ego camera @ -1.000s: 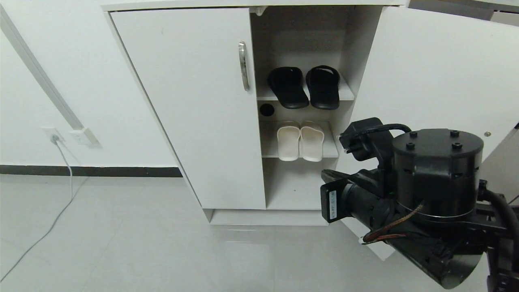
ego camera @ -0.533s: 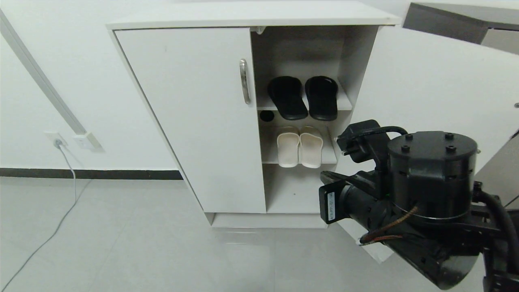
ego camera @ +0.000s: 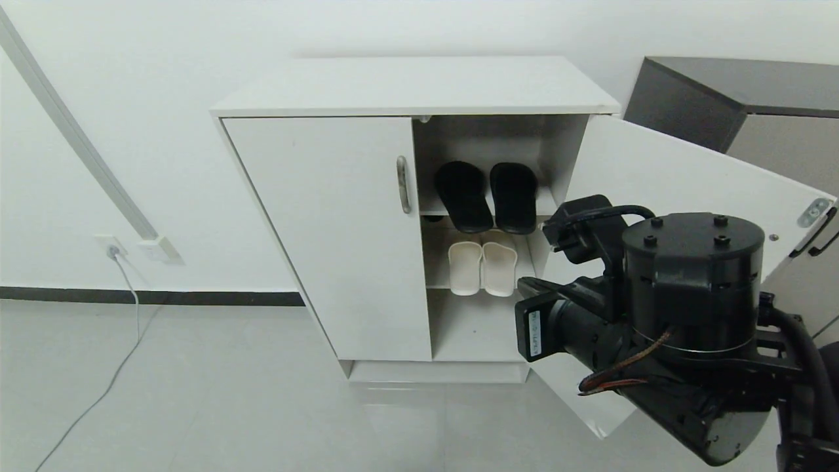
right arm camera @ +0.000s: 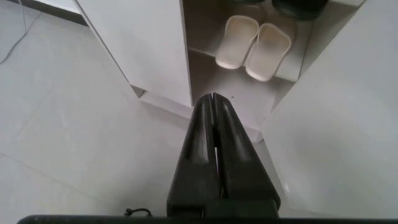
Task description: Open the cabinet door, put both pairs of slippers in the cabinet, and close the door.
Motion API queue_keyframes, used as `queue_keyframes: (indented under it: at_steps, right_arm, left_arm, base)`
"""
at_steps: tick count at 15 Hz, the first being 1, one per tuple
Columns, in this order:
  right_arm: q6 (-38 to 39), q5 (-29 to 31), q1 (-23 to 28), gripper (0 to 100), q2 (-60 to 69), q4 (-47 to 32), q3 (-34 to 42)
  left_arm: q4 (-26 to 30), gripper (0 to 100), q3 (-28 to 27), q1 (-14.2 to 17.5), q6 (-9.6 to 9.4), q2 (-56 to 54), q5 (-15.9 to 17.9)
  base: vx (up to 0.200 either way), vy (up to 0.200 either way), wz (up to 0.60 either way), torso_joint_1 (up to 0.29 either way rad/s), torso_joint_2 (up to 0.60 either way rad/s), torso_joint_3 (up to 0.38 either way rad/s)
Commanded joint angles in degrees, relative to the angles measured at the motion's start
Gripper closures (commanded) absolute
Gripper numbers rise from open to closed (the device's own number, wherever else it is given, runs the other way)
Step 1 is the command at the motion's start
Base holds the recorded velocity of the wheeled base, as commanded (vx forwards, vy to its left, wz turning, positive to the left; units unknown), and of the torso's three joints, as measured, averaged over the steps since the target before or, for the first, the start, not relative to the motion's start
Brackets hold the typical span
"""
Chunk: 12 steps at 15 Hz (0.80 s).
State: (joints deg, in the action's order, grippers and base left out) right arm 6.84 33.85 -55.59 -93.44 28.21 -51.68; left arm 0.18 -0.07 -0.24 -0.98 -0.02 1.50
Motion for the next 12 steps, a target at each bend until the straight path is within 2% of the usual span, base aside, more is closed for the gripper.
queue_keyframes:
  at_steps: [1, 12]
  right_arm:
    - [0.0, 0.0, 0.0, 100, -0.2, 0.0, 0.0]
    - [0.0, 0.0, 0.0, 100, -0.2, -0.1, 0.1]
  left_arm:
    - [0.0, 100, 0.0, 0.0, 0.01, 0.0, 0.0]
    - [0.0, 100, 0.0, 0.0, 0.01, 0.0, -0.1]
  base:
    - [0.0, 0.0, 0.0, 0.154, -0.48, -0.325]
    - [0.0, 0.0, 0.0, 0.19, -0.51, -0.313]
